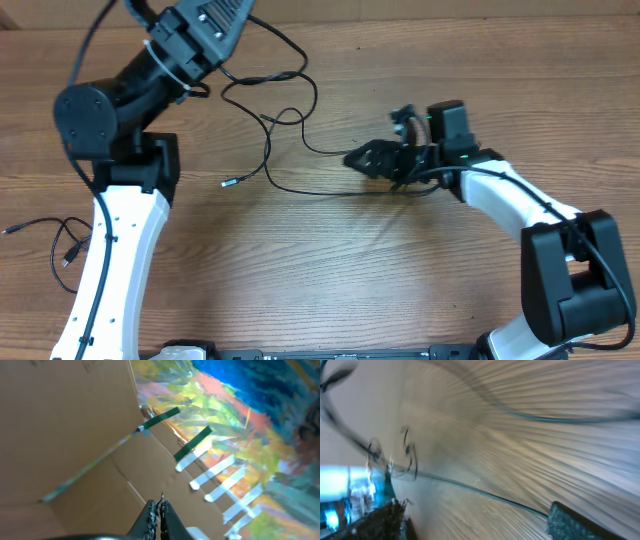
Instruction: Untangle cables
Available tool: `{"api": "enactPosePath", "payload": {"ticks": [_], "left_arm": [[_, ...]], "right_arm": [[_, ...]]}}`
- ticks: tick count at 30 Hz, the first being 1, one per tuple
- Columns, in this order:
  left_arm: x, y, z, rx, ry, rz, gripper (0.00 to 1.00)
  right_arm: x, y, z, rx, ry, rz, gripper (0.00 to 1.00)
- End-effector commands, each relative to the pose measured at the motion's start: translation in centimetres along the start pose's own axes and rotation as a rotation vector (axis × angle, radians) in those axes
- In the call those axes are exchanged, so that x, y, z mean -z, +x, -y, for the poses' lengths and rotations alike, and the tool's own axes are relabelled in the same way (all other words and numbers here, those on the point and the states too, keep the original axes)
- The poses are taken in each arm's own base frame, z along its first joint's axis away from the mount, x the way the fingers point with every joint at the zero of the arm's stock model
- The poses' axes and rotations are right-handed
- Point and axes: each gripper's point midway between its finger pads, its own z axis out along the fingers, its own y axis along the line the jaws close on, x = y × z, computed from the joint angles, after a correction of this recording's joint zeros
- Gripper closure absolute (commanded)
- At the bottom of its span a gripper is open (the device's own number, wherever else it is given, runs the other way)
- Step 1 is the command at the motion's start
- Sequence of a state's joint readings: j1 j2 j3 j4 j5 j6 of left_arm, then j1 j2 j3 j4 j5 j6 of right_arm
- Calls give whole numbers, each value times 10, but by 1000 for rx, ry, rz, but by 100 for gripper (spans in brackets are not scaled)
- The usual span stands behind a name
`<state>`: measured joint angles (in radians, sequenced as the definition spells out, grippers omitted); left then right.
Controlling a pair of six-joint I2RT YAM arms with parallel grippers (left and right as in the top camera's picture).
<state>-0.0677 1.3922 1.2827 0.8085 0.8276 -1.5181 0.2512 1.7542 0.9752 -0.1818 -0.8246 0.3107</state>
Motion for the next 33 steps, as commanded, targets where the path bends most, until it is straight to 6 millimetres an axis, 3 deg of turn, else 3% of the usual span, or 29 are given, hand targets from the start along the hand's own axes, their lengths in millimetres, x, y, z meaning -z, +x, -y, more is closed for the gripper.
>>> {"api": "enactPosePath", "payload": {"ticks": [1, 7, 8, 12, 15, 20, 25, 28, 31, 33], "left_arm": [[-7, -6, 14, 63, 34, 65, 95], [-9, -4, 15, 70, 39, 66, 93], [-9, -4, 15, 73, 40, 67, 90], [-9, -3, 15, 162, 44, 62, 90], [-10, -3, 16, 199, 50, 68, 96], [-15, -4, 19, 288, 72, 106, 96], [-20, -5, 22, 302, 91, 141, 96], [-22, -6, 24, 319, 103, 167, 96], [-23, -7, 32, 337, 138, 180, 96], [-22, -9, 40, 320, 169, 191, 96]], "right_arm": [[-17, 12, -51, 256, -135, -39, 5], [-51, 42, -104, 432, -233, -93, 7], [-60, 42, -108, 469, -200, -71, 3], [-73, 26, -101, 449, -53, 27, 0], [-78, 19, -111, 469, -53, 83, 0], [-90, 5, -105, 499, 44, 176, 7], [-103, 11, -106, 456, 20, 175, 12], [-113, 17, -118, 489, -16, 180, 20], [-121, 16, -115, 499, 7, 210, 30], [-125, 16, -109, 496, 39, 221, 54]]}}
